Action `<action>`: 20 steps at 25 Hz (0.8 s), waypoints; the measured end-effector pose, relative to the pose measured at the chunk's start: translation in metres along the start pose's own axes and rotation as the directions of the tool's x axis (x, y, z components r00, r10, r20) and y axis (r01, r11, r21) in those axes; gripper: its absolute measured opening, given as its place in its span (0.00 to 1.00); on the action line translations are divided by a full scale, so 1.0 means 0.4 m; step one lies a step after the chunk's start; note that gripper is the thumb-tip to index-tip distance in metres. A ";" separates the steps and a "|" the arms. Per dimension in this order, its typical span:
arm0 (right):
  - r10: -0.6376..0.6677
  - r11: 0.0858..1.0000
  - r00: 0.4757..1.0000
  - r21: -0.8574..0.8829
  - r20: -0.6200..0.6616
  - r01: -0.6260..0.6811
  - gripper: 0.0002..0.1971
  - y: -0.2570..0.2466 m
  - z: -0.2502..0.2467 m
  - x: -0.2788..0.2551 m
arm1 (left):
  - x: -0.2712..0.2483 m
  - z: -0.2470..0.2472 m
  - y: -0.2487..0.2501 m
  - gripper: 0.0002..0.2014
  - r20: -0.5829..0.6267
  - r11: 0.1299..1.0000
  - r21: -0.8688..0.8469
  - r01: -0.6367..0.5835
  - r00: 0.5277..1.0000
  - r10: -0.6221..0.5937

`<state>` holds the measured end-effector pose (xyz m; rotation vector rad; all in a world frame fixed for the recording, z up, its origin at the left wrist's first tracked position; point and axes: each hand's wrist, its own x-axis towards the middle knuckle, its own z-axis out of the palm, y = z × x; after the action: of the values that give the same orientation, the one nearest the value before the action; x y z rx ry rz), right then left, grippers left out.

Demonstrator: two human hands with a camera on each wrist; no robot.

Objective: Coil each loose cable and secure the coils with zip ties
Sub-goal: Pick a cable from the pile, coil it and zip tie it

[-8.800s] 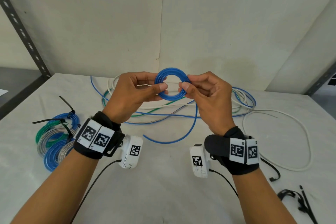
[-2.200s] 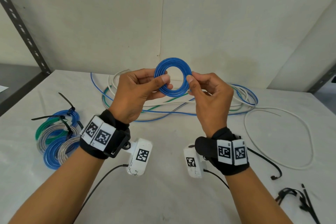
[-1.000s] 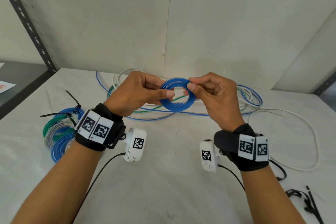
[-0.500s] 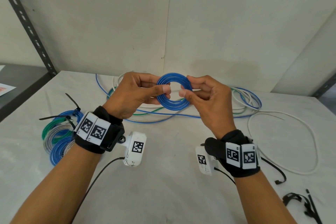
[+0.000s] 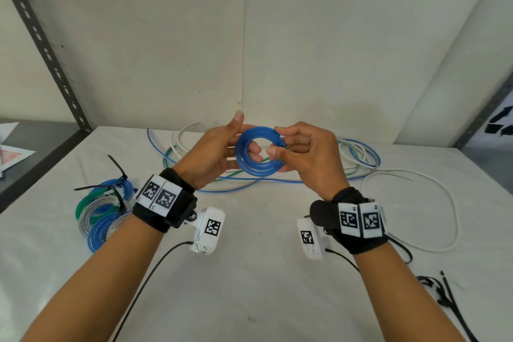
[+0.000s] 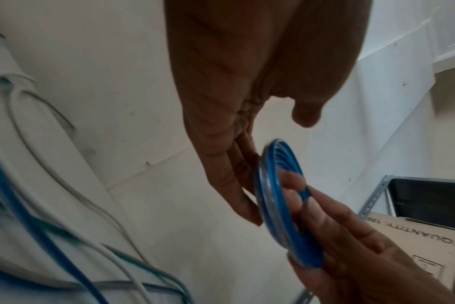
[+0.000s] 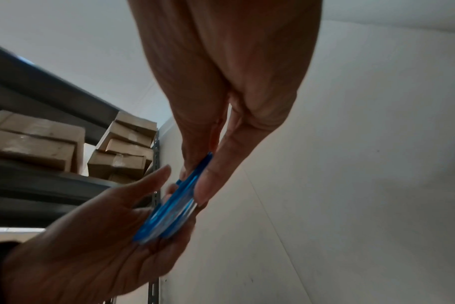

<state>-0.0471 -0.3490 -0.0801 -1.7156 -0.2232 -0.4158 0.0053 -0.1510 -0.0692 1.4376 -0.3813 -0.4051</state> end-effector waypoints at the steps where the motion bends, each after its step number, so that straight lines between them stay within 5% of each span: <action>1: -0.003 1.000 1.000 -0.014 0.011 0.004 0.16 -0.011 -0.009 -0.009 | 0.004 0.019 0.014 0.28 0.015 0.999 -0.033 0.024 1.000 -0.024; 6: -0.003 0.994 0.999 -0.108 0.037 0.007 0.16 -0.064 -0.092 -0.082 | 0.000 0.148 0.040 0.14 0.107 0.992 -0.060 0.114 0.988 -0.107; 16: 0.068 0.978 0.990 -0.187 -0.122 -0.090 0.15 -0.172 -0.338 -0.227 | -0.028 0.387 0.028 0.15 0.278 0.990 0.079 -0.118 0.956 0.092; 20: 0.110 0.964 0.990 -0.232 -0.093 -0.129 0.15 -0.180 -0.386 -0.276 | -0.025 0.441 0.019 0.16 0.413 0.999 0.054 0.003 0.911 -0.025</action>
<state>-0.1984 -0.4774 -0.0364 -1.9314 -0.0114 -0.4338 -0.0887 -0.2988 -0.0449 1.4016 -0.7282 -0.7208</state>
